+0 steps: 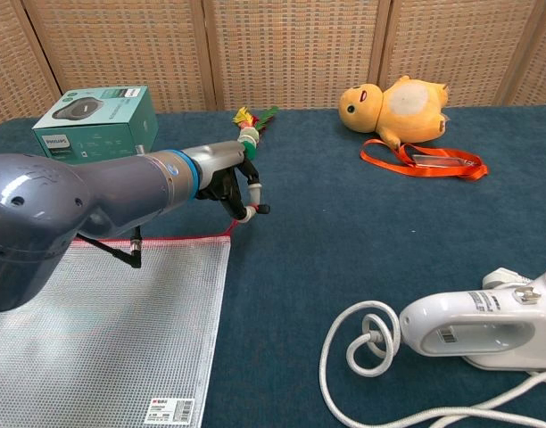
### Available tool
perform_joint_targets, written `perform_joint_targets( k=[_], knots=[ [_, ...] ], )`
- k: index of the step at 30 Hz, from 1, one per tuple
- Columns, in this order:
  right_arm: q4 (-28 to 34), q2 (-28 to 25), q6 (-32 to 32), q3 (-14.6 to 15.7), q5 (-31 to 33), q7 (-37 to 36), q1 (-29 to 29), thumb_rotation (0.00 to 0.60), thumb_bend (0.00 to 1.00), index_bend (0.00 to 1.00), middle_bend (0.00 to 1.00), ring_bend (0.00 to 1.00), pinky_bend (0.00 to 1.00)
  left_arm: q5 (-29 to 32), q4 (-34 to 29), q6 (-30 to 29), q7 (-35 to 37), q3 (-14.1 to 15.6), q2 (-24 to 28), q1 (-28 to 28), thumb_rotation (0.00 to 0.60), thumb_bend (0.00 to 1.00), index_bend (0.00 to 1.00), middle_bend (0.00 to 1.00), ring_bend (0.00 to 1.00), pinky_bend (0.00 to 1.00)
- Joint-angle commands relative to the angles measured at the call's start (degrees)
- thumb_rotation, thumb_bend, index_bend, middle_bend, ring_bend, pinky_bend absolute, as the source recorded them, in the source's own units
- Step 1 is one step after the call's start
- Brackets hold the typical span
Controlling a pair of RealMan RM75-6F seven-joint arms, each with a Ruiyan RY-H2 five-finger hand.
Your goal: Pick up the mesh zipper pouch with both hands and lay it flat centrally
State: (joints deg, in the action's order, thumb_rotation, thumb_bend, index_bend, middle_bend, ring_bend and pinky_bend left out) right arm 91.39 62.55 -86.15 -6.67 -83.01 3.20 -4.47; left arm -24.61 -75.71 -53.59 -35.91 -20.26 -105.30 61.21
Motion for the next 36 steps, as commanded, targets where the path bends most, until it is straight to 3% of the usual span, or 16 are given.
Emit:
perform_joint_targets(
  k=[1, 6, 8, 11, 13, 16, 19, 21, 27, 31, 36],
  knots=[
    [0.1, -0.3, 0.6, 0.0, 0.0, -0.1, -0.3, 0.6, 0.0, 0.09, 0.0, 0.0, 0.0, -3.7, -5.8, -0.9, 3.5, -0.6, 4.6, -2.6, 0.6, 0.76, 0.85, 0.98, 0.95, 1.0],
    [0.8, -2.4, 4.0, -1.3, 0.7, 0.2, -2.9, 0.6, 0.0, 0.11, 0.0, 0.0, 0.0, -10.2, -13.2, 0.0, 9.4, -1.4, 10.9, -5.8, 0.6, 0.76, 0.86, 0.98, 0.95, 1.0],
    [1.1, -3.1, 5.0, -2.4, 0.1, -0.2, -4.5, 0.6, 0.0, 0.16, 0.06, 0.01, 0.0, -12.5, -15.9, 1.2, 12.5, -1.8, 13.1, -7.1, 0.6, 0.76, 0.86, 0.98, 0.95, 1.0],
    [3.4, -5.4, 8.6, -3.3, -0.3, -2.8, -7.2, 0.6, 0.0, 0.2, 0.25, 0.14, 0.08, -15.0, -18.7, 2.9, 16.2, -2.4, 15.6, -8.3, 0.6, 0.76, 0.86, 0.98, 0.95, 1.0],
    [6.7, -8.7, 15.8, -4.7, -0.2, -8.1, -11.7, 0.6, 0.0, 0.2, 0.45, 0.35, 0.31, -18.1, -21.4, 2.7, 18.8, -3.0, 17.6, -9.4, 0.6, 0.76, 0.86, 0.98, 0.95, 1.0],
    [11.4, -12.8, 28.0, -6.8, 4.7, -17.2, -17.5, 0.6, 0.0, 0.22, 0.66, 0.58, 0.64, -20.7, -23.5, 2.1, 20.7, -3.2, 19.6, -10.2, 0.6, 0.76, 0.86, 0.98, 0.95, 1.0],
    [12.1, -14.4, 37.7, -8.8, 9.1, -22.0, -23.1, 0.6, 0.0, 0.25, 0.77, 0.71, 0.84, -22.4, -24.9, 1.2, 21.9, -3.6, 20.7, -10.3, 0.6, 0.76, 0.86, 0.98, 0.95, 1.0],
    [10.8, -13.2, 42.5, -9.9, 12.5, -23.0, -26.6, 0.6, 0.0, 0.26, 0.8, 0.74, 0.9, -24.0, -25.3, 0.4, 22.2, -3.6, 21.1, -10.2, 0.6, 0.76, 0.86, 0.98, 0.95, 1.0],
    [7.9, -8.9, 53.1, -11.8, 22.1, -26.1, -34.2, 0.6, 0.0, 0.31, 0.84, 0.8, 0.99, -25.9, -25.8, -0.9, 22.4, -3.3, 21.4, -9.3, 0.6, 0.76, 0.86, 0.98, 0.95, 1.0],
    [8.6, -7.8, 61.5, -13.4, 28.7, -30.2, -39.1, 0.6, 0.0, 0.34, 0.87, 0.83, 1.0, -27.2, -25.0, -1.9, 23.0, -2.9, 20.4, -8.7, 0.6, 0.76, 0.86, 0.98, 0.95, 1.0],
    [7.2, -4.5, 63.6, -12.0, 37.7, -30.9, -44.4, 0.6, 0.0, 0.37, 0.89, 0.85, 1.0, -28.5, -22.5, -2.8, 24.0, -2.8, 17.7, -7.3, 0.6, 0.76, 0.86, 0.98, 0.95, 1.0]
  ],
)
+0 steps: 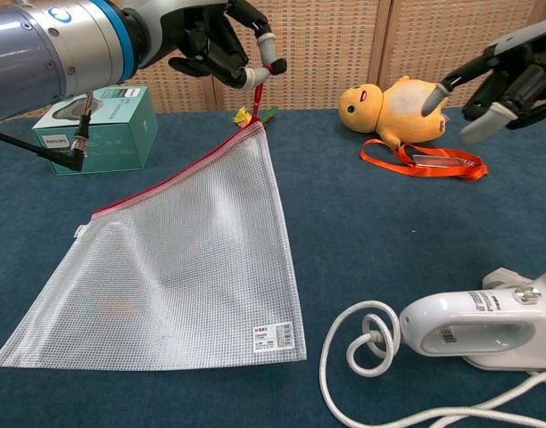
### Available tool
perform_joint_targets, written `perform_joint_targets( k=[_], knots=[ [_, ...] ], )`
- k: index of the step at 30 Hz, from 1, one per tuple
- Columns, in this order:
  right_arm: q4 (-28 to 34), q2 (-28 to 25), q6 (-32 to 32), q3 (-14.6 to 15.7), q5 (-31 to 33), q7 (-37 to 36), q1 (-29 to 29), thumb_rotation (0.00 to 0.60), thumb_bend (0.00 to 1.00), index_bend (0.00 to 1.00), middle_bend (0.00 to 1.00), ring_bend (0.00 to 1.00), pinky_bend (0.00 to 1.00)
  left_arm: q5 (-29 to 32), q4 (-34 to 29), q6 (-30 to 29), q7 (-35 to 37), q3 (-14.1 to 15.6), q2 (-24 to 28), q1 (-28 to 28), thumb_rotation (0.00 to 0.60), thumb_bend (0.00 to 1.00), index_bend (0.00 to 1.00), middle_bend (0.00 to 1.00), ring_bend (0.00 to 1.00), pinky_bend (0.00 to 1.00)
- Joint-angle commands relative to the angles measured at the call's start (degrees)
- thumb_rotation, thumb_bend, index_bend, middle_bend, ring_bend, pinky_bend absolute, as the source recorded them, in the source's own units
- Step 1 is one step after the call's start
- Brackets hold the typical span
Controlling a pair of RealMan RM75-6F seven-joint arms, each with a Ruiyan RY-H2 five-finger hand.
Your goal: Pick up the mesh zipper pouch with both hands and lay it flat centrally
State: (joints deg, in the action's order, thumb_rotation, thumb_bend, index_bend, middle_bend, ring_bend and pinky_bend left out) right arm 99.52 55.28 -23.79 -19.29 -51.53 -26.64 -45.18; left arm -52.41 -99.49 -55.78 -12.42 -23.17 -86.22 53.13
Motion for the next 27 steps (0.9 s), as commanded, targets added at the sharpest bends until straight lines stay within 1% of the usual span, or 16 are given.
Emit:
perform_joint_targets(
  k=[1, 6, 8, 11, 16, 22, 27],
  knots=[
    [-1.1, 3.4, 1.2, 1.1, 8.1, -1.0, -4.7, 0.6, 0.01, 0.37, 0.89, 0.86, 1.0, -0.7, 1.9, -0.7, 0.6, 0.1, -1.9, 1.1, 0.6, 0.76, 0.87, 0.98, 0.95, 1.0],
    [-1.4, 6.1, -1.0, 4.1, 17.7, 0.3, -9.9, 0.6, 0.07, 0.38, 0.9, 0.87, 1.0, 0.1, 4.2, -0.6, 0.2, 0.4, -4.4, 2.6, 0.6, 0.76, 0.87, 0.98, 0.96, 1.0],
    [-1.3, 6.9, -1.6, 5.2, 21.3, 1.0, -12.1, 0.6, 0.07, 0.38, 0.9, 0.87, 1.0, 0.4, 4.9, -0.8, 0.3, 0.3, -5.5, 3.1, 0.6, 0.76, 0.87, 0.98, 0.96, 1.0],
    [-1.0, 8.2, -3.3, 6.5, 24.6, 2.3, -14.2, 0.6, 0.07, 0.39, 0.9, 0.87, 1.0, 0.3, 6.0, -1.2, 0.4, 0.2, -6.7, 3.8, 0.6, 0.76, 0.87, 0.98, 0.96, 1.0],
    [-0.4, 9.9, -4.9, 7.0, 27.8, 3.6, -16.1, 0.6, 0.07, 0.39, 0.9, 0.88, 1.0, 0.4, 7.6, -1.6, 0.0, 0.0, -8.1, 4.7, 0.6, 0.76, 0.87, 0.98, 0.97, 1.0],
    [-0.2, 12.4, -9.0, 8.1, 32.4, 6.4, -18.9, 0.6, 0.08, 0.4, 0.9, 0.88, 1.0, 0.3, 8.7, -1.8, 0.5, -0.8, -9.2, 5.6, 0.6, 0.76, 0.87, 0.98, 0.97, 1.0],
    [-0.7, 15.8, -16.1, 8.4, 39.2, 10.0, -21.8, 0.6, 0.08, 0.43, 0.92, 0.88, 1.0, 0.3, 9.1, -1.7, 0.7, -1.1, -9.7, 6.3, 0.6, 0.76, 0.87, 0.98, 0.97, 1.0]
  ],
)
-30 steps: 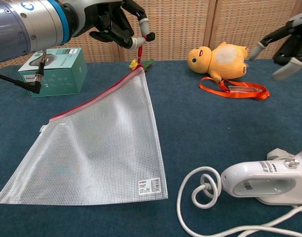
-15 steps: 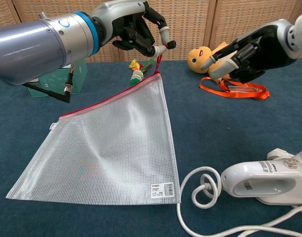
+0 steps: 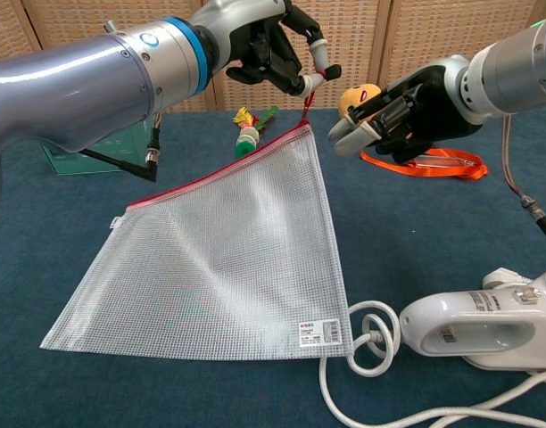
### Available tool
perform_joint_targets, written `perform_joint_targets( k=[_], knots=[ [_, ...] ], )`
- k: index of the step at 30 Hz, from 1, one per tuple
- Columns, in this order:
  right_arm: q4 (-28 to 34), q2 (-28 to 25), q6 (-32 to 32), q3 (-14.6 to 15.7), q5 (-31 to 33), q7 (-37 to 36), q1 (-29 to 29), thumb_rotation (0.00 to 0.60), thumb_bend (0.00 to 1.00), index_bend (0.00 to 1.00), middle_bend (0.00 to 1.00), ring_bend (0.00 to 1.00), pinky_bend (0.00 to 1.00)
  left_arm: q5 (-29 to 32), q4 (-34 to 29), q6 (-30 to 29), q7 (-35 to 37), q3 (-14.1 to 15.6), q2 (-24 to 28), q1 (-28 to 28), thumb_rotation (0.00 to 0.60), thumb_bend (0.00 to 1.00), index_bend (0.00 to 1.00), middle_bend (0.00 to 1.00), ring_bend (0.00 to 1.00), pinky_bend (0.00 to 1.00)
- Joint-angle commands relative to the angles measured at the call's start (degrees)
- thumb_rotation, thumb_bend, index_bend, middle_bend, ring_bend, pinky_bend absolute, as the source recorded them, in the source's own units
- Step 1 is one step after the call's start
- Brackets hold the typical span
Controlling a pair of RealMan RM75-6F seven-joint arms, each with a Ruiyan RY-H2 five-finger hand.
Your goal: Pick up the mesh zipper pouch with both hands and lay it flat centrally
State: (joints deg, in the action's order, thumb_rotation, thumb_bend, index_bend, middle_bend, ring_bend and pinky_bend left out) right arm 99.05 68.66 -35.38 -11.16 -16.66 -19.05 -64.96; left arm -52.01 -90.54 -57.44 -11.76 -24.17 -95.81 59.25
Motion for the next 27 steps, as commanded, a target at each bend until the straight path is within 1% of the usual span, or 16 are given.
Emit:
perform_joint_targets(
  k=[1, 3, 8, 13, 18, 20, 23, 27],
  knots=[
    [-0.1, 2.8, -5.4, 0.1, 5.6, 3.0, -2.4, 0.6, 0.08, 0.43, 0.92, 0.88, 1.0, -0.2, 0.3, -0.2, 0.0, -0.1, -0.3, 0.3, 0.6, 0.76, 0.87, 0.98, 0.97, 1.0],
    [0.4, 3.6, -6.9, -0.3, 8.0, 4.2, -3.1, 0.6, 0.09, 0.43, 0.92, 0.88, 1.0, -0.3, 0.9, -0.3, 0.1, -0.2, -0.7, 0.5, 0.6, 0.75, 0.87, 0.98, 0.97, 1.0],
    [-0.2, 5.2, -8.2, -1.7, 10.9, 6.3, -3.6, 0.6, 0.09, 0.44, 0.92, 0.88, 1.0, -0.7, 2.1, -0.5, 1.3, -0.2, -1.8, 0.6, 0.6, 0.76, 0.87, 0.98, 0.97, 1.0],
    [-1.2, 6.5, -9.2, -2.3, 12.7, 8.6, -3.8, 0.6, 0.1, 0.48, 0.92, 0.88, 1.0, -1.4, 2.3, -0.7, 1.6, -0.1, -2.0, 0.6, 0.6, 0.76, 0.87, 0.98, 0.97, 1.0],
    [-1.4, 7.5, -9.7, -3.9, 13.4, 9.9, -3.3, 0.6, 0.13, 0.5, 0.93, 0.89, 1.0, -1.5, 2.1, -0.8, 2.1, -0.3, -2.0, 0.5, 0.6, 0.76, 0.87, 0.98, 0.97, 1.0],
    [-1.4, 7.8, -9.7, -4.3, 13.4, 10.4, -3.1, 0.6, 0.15, 0.5, 0.93, 0.89, 1.0, -1.6, 2.1, -0.8, 2.3, -0.3, -2.0, 0.5, 0.6, 0.76, 0.87, 0.98, 0.97, 1.0],
    [-1.5, 8.1, -9.8, -5.2, 13.4, 10.8, -2.4, 0.6, 0.21, 0.52, 0.93, 0.89, 1.0, -1.7, 2.0, -0.8, 2.5, -0.2, -2.0, 0.4, 0.6, 0.76, 0.87, 0.98, 0.97, 1.0],
    [-1.4, 8.2, -9.4, -6.0, 13.1, 10.8, -1.4, 0.6, 0.31, 0.57, 0.93, 0.89, 1.0, -1.8, 1.8, -0.8, 2.5, -0.1, -1.8, 0.2, 0.6, 0.76, 0.87, 0.98, 0.97, 1.0]
  ],
)
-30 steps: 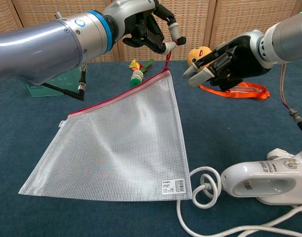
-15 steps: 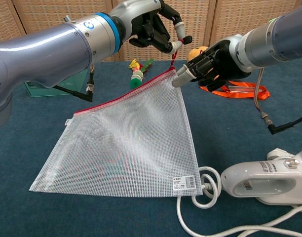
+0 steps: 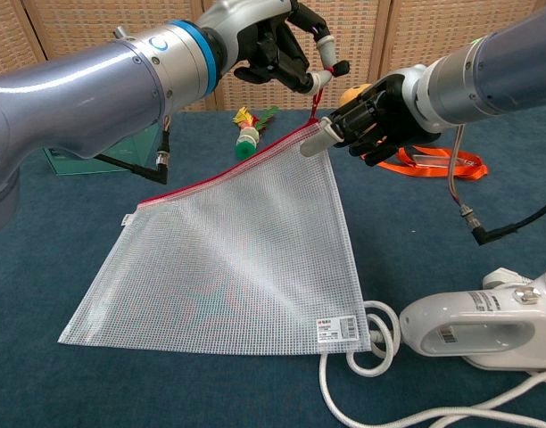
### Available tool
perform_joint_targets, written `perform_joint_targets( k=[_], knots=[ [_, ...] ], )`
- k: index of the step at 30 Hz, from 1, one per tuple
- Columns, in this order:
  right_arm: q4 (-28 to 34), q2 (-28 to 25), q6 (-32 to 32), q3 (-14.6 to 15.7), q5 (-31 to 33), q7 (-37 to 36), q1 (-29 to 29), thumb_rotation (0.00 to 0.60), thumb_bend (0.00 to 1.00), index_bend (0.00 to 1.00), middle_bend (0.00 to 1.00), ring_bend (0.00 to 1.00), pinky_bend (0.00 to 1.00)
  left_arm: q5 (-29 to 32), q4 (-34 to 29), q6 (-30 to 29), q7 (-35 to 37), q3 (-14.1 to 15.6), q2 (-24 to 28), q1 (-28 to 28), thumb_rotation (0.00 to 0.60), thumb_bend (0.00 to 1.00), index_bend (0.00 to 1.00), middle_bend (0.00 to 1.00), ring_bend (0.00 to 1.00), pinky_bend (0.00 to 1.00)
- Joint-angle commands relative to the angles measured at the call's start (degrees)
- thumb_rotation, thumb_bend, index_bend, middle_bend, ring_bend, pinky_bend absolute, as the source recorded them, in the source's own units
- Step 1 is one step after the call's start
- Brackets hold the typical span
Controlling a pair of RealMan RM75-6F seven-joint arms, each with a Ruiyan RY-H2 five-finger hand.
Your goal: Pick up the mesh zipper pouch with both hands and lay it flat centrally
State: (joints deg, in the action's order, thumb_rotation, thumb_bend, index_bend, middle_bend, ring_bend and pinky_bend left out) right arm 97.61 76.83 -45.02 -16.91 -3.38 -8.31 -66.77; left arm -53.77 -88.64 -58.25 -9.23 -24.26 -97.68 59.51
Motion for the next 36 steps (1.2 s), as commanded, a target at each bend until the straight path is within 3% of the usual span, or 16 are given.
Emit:
perform_joint_targets(
  k=[1, 14, 24, 36],
  knots=[
    [0.1, -0.1, 0.5, -0.5, -0.4, 0.1, 0.7, 0.6, 0.34, 0.57, 0.93, 0.89, 1.0, 0.0, -0.1, -0.1, -0.1, 0.1, 0.2, -0.2, 0.6, 0.76, 0.87, 0.98, 0.97, 1.0],
    [0.1, 0.4, 1.5, -2.4, -1.2, 1.3, 2.8, 0.6, 0.5, 0.59, 0.94, 0.89, 1.0, 0.4, -0.5, 0.2, 1.1, 0.0, 0.2, -0.6, 0.6, 0.76, 0.87, 0.98, 0.97, 1.0],
    [0.4, -0.2, 5.0, -4.0, -5.3, -0.1, 5.3, 0.6, 0.79, 0.7, 0.95, 0.89, 1.0, 0.2, 0.2, 0.1, 1.4, 0.1, 0.0, -0.8, 0.6, 0.76, 0.87, 0.98, 0.97, 1.0],
    [2.5, -0.4, 1.9, -7.1, -15.0, -4.5, 10.8, 0.6, 0.8, 0.77, 0.96, 0.91, 1.0, 0.5, 1.8, 0.5, 3.6, 0.8, 1.4, -2.9, 0.6, 0.76, 0.87, 0.98, 0.97, 1.0]
  ],
)
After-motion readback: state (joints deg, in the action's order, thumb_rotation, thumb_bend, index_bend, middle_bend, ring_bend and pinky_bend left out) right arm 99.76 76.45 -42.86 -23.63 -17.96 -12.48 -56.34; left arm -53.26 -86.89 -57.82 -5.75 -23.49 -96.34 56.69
